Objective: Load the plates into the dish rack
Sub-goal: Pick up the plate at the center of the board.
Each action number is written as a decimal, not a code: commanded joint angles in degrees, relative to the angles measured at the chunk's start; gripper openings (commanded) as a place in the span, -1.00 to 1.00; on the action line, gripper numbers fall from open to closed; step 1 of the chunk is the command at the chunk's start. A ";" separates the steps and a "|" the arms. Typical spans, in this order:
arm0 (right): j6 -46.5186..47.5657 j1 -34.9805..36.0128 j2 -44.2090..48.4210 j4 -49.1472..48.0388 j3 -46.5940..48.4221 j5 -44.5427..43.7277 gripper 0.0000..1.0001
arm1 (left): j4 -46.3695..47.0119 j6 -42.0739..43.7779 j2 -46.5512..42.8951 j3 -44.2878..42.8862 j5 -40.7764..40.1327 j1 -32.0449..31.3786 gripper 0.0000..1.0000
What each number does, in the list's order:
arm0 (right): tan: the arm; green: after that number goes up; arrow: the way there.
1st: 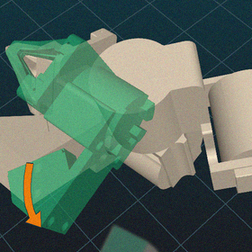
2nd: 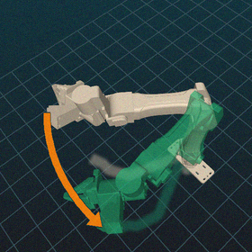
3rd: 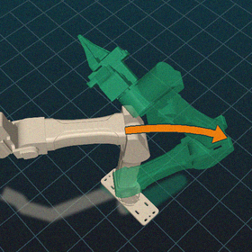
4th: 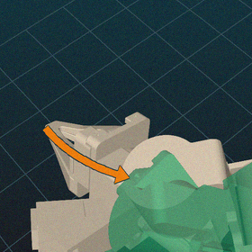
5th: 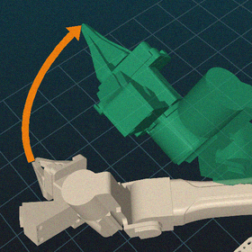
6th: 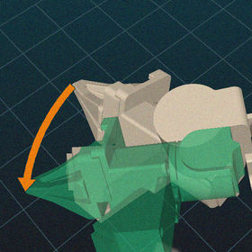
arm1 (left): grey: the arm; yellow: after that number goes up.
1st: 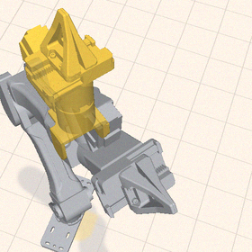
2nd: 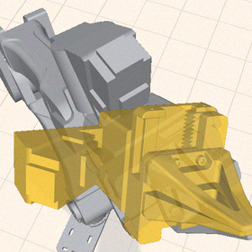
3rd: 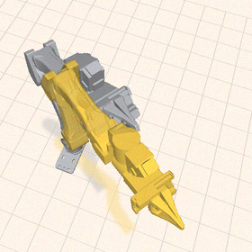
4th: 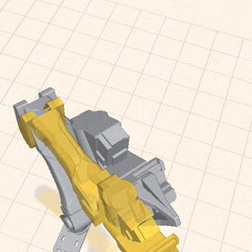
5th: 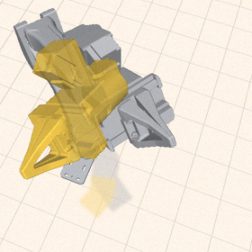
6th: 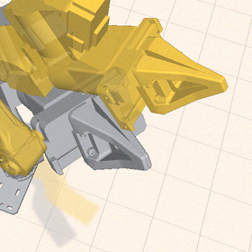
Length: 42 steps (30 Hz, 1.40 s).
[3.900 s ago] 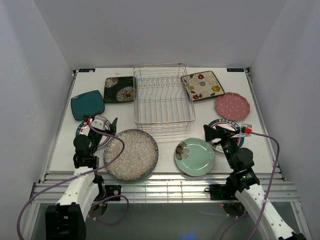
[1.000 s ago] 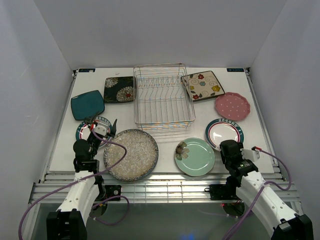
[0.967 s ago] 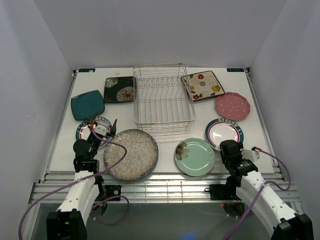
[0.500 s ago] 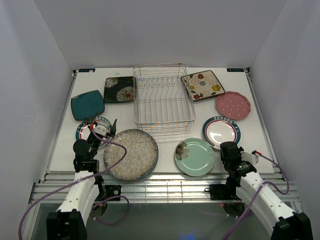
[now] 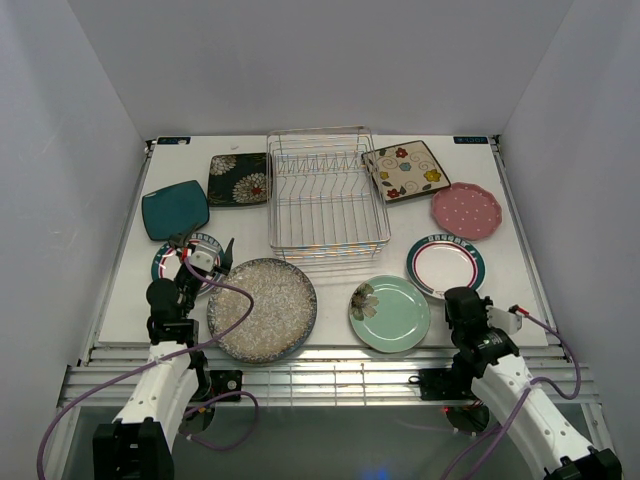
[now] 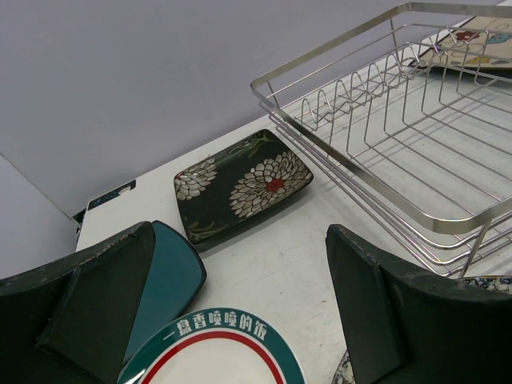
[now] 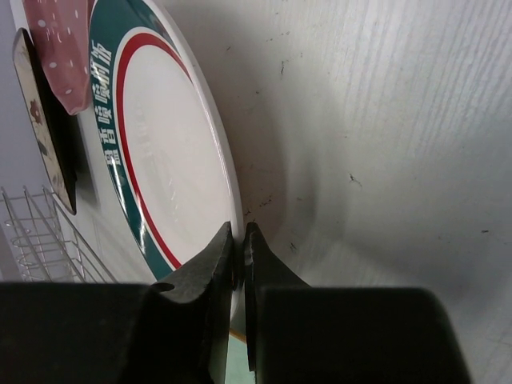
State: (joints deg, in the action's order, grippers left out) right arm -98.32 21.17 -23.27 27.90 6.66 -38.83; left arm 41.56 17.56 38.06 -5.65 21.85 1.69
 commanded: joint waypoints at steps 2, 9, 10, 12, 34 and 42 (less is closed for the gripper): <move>1.56 -0.07 1.12 9.62 2.48 -5.99 -0.84 | -0.52 0.37 -0.45 -1.12 0.21 -0.02 0.96; 7.78 -0.07 5.77 11.92 5.47 -9.07 -0.84 | -0.52 0.37 -0.62 -1.03 0.30 -0.02 0.96; 9.10 -0.07 6.21 11.22 5.73 -9.51 -0.85 | -0.52 0.37 -0.71 -0.94 0.48 -0.02 0.96; 11.82 -0.07 6.83 10.77 6.53 -9.77 -0.84 | -0.52 0.54 -0.71 -0.94 0.92 -0.02 0.96; 25.46 -0.16 1.03 5.24 16.71 -17.33 -0.84 | -0.52 0.98 -0.89 -0.85 1.18 -0.02 0.96; 37.66 -0.07 -1.87 -1.26 23.57 -17.69 -0.84 | -0.60 0.98 -1.06 -0.85 1.18 -0.02 0.96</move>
State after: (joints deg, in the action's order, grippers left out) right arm -66.89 21.17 -24.53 33.80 26.11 -52.51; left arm 41.54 18.02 37.74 -5.63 22.09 1.69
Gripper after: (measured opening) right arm 0.101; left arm 0.979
